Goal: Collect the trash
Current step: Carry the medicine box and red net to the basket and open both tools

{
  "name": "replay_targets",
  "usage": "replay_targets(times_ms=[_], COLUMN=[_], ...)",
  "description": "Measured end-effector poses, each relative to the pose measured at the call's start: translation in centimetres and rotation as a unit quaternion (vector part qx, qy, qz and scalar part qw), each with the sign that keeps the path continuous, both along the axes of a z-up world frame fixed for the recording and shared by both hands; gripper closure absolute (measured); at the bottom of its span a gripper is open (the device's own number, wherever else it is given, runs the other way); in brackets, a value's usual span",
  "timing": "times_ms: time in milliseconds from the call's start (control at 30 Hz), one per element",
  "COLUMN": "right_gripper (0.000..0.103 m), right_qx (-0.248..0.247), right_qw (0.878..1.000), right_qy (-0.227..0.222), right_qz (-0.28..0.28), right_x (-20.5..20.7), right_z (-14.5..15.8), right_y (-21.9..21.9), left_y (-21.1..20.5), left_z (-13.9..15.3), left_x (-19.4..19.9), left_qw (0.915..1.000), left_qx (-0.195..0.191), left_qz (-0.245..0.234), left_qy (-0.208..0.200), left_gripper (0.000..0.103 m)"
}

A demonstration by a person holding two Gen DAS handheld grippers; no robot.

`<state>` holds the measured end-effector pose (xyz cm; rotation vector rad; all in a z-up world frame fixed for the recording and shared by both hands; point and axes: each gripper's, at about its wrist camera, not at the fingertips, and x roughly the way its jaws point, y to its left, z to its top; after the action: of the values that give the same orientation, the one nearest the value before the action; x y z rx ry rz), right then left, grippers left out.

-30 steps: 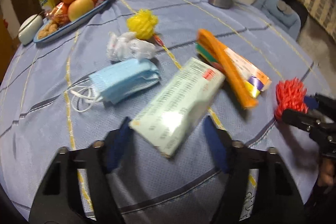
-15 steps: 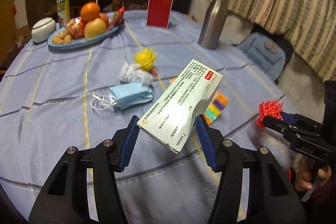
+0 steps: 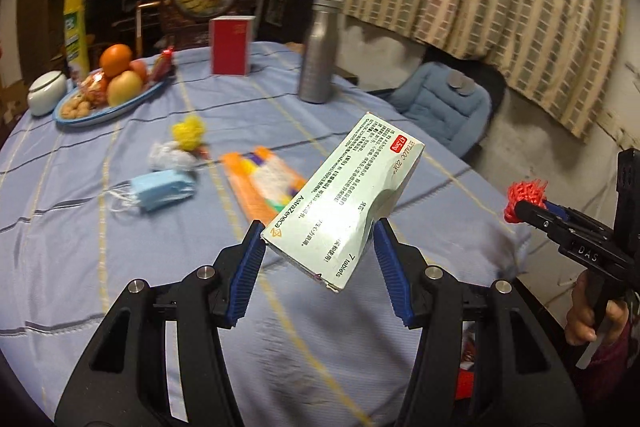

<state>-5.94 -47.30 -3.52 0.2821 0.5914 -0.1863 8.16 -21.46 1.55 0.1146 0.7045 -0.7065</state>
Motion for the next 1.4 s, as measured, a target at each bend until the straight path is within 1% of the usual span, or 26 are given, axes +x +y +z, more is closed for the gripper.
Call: replay_targets(times_ms=[100,233,367,400,433,467,500,533,600,667,700,867,967,1033,1100,1133,1167,1200,1233,1267,1333,1400], right_gripper=[0.053,0.052,0.051,0.050,0.044,0.035,0.032,0.031,0.030,0.021,0.020,0.020,0.020,0.020,0.020,0.020,0.020,0.020,0.020,0.020,0.020,0.020], right_qx=[-0.011,-0.020,-0.007,-0.001,0.006,0.014,0.027,0.040,0.059,0.071,0.075,0.066,0.091,0.109,0.114,0.117,0.118,0.121,0.123,0.124,0.128,0.134], right_qw=[0.999,0.996,0.990,0.988,0.986,0.983,0.981,0.979,0.979,0.980,0.980,0.975,0.970,0.967,0.965,0.964,0.963,0.963,0.963,0.963,0.964,0.964], right_qy=[0.009,0.035,0.083,0.103,0.123,0.140,0.156,0.161,0.153,0.132,0.120,0.088,0.064,0.051,0.047,0.047,0.047,0.047,0.047,0.046,0.041,0.037], right_qz=[-0.033,-0.078,-0.111,-0.114,-0.114,-0.115,-0.116,-0.115,-0.121,-0.133,-0.140,-0.191,-0.216,-0.226,-0.233,-0.235,-0.236,-0.235,-0.234,-0.233,-0.231,-0.227], right_x=[-3.3,-7.0,-9.4,-9.7,-9.8,-9.9,-10.0,-10.2,-10.6,-11.3,-11.8,-14.1,-15.5,-16.3,-16.9,-17.0,-17.2,-17.2,-17.2,-17.2,-17.2,-17.1], right_z=[-0.9,-3.0,-6.6,-8.0,-9.2,-10.3,-11.4,-12.1,-12.4,-12.0,-11.7,-10.4,-10.4,-10.6,-10.9,-11.0,-11.1,-11.3,-11.4,-11.5,-11.5,-11.5], right_y=[-2.0,-4.7,-7.3,-7.9,-8.4,-8.8,-9.3,-9.8,-10.7,-11.6,-12.1,-14.6,-16.4,-17.5,-18.2,-18.4,-18.5,-18.6,-18.7,-18.6,-18.8,-18.9], left_y=[-1.8,-4.7,-7.8,-8.8,-9.6,-10.5,-11.5,-12.4,-14.5,-16.1,-17.2,-21.3,-24.1,-25.7,-27.1,-27.6,-28.1,-28.6,-28.7,-28.8,-28.6,-28.2], left_z=[-0.1,-0.2,-0.8,-1.1,-1.4,-1.7,-2.2,-2.6,-3.5,-4.4,-4.8,-6.4,-7.6,-8.3,-9.2,-9.5,-9.8,-10.2,-10.3,-10.4,-10.3,-9.9], left_x=[-1.9,-3.9,-5.7,-6.1,-6.4,-6.8,-7.2,-7.5,-8.2,-9.0,-9.4,-11.7,-13.5,-14.4,-15.3,-15.6,-15.9,-16.1,-16.3,-16.4,-16.6,-16.3], left_qw=[0.9997,0.9981,0.9947,0.9933,0.9920,0.9906,0.9886,0.9866,0.9817,0.9767,0.9732,0.9571,0.9446,0.9386,0.9337,0.9318,0.9303,0.9300,0.9304,0.9308,0.9312,0.9349], left_qx=[0.002,0.009,0.019,0.022,0.025,0.028,0.035,0.041,0.057,0.070,0.078,0.106,0.127,0.139,0.150,0.156,0.163,0.168,0.170,0.171,0.176,0.177], left_qz=[-0.024,-0.061,-0.101,-0.113,-0.123,-0.133,-0.145,-0.155,-0.178,-0.197,-0.210,-0.263,-0.296,-0.310,-0.320,-0.322,-0.323,-0.322,-0.320,-0.319,-0.317,-0.307], left_qy=[-0.002,-0.003,0.005,0.009,0.014,0.019,0.025,0.030,0.039,0.047,0.051,0.060,0.062,0.061,0.060,0.060,0.060,0.059,0.056,0.053,0.040,0.026], left_gripper=[0.048,0.048,0.048,0.048,0.048,0.048,0.048,0.048,0.048,0.048,0.048,0.048,0.048,0.047,0.047,0.043,0.034,0.029,0.022,0.018,0.014,0.011])
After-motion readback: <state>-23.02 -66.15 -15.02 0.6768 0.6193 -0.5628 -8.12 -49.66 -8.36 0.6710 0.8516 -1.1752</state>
